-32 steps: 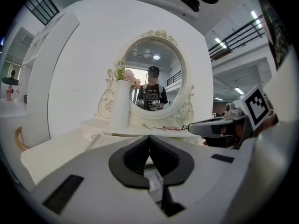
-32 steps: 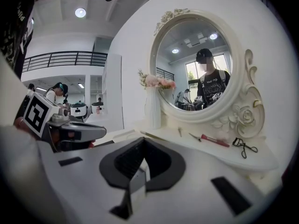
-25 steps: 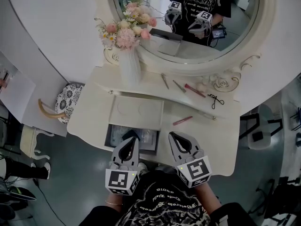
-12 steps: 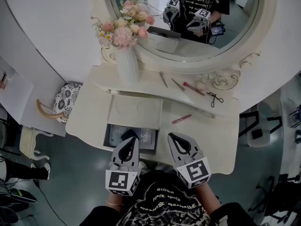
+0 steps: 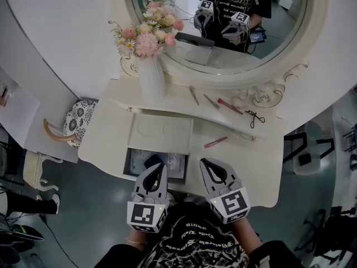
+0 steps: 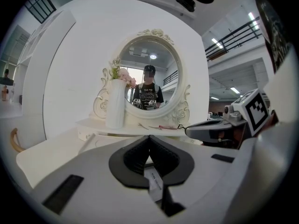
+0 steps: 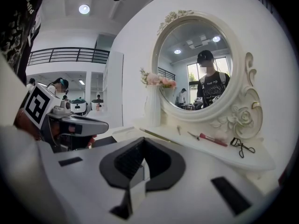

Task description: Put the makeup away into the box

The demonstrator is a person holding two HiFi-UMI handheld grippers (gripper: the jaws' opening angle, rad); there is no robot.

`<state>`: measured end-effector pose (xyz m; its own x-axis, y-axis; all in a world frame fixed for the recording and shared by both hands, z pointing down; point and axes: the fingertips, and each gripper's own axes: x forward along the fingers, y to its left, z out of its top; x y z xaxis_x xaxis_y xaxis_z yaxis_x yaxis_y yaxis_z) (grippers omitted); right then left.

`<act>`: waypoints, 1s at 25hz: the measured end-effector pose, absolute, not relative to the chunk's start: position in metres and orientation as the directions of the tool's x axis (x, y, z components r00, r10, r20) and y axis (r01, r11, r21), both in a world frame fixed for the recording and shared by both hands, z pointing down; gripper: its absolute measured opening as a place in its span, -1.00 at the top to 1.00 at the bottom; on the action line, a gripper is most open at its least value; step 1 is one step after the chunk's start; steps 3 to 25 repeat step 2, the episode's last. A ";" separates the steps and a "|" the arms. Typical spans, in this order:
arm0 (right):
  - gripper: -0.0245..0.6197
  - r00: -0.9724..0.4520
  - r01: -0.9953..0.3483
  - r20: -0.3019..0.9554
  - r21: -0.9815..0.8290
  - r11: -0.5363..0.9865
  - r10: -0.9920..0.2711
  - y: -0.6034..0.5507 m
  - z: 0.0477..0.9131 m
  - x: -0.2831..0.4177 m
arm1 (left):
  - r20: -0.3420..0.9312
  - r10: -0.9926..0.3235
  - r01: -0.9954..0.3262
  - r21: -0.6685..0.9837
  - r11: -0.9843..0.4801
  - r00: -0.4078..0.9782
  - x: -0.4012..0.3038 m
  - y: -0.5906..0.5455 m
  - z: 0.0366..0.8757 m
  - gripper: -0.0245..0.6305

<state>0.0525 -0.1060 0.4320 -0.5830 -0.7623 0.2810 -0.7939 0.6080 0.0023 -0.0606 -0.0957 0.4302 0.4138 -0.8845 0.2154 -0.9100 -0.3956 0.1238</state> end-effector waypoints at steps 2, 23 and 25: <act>0.90 -0.583 -0.794 0.280 0.003 0.608 -0.762 -0.106 0.432 0.052 | 0.218 -0.882 -0.908 0.121 -0.400 0.418 -0.060 -0.096 0.431 0.88; 0.90 -0.583 -0.794 0.280 0.003 0.608 -0.762 -0.106 0.432 0.052 | 0.218 -0.882 -0.908 0.121 -0.400 0.418 -0.060 -0.096 0.431 0.88; 0.90 -0.583 -0.794 0.280 0.003 0.608 -0.762 -0.106 0.432 0.052 | 0.218 -0.882 -0.908 0.121 -0.400 0.418 -0.060 -0.096 0.431 0.88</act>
